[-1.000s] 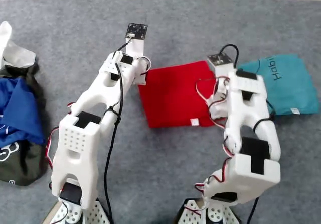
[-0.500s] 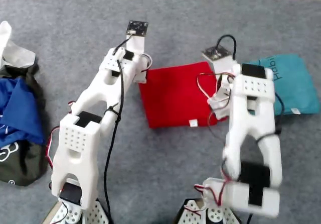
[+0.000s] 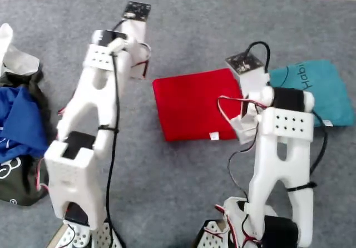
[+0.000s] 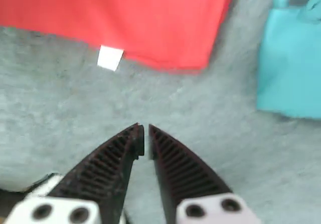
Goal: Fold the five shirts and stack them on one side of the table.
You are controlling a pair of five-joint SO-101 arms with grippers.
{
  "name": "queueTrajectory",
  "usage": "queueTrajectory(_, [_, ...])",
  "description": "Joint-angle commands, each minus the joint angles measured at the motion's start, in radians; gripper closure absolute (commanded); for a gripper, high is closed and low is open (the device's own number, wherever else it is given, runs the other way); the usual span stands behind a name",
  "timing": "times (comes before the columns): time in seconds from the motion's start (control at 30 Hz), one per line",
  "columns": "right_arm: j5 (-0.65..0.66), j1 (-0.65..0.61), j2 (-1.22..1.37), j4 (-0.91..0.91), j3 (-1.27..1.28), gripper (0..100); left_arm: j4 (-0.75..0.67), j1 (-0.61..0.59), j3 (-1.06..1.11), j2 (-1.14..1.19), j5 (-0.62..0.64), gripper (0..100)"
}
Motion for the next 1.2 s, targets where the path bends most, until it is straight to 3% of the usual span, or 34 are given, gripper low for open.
queueTrajectory(0.0, [-0.130,-0.068,-0.025,-0.002,0.042,79.9,0.034,-0.070,0.004,-0.127,-0.002,97])
queueTrajectory(0.2, [-0.365,-0.160,-0.025,-0.094,0.062,74.7,-0.040,-0.147,0.326,-0.304,-0.002,97])
queueTrajectory(0.3, [-0.460,-0.158,-0.025,-0.163,0.064,74.0,-0.163,-0.179,0.584,-0.423,-0.002,97])
queueTrajectory(0.43, [-0.598,-0.155,0.019,-0.226,0.064,65.8,-0.356,-0.199,0.928,-0.601,-0.003,97])
queueTrajectory(0.6, [-0.735,-0.158,0.188,-0.304,0.058,62.0,-0.526,-0.229,1.213,-0.743,-0.003,97])
queueTrajectory(0.8, [-0.779,-0.157,0.369,-0.445,0.064,62.0,-0.586,-0.246,1.337,-0.760,-0.003,97])
queueTrajectory(1.17, [-0.781,-0.183,0.691,-0.600,0.047,62.0,-0.578,-0.249,1.349,-0.760,-0.003,97])
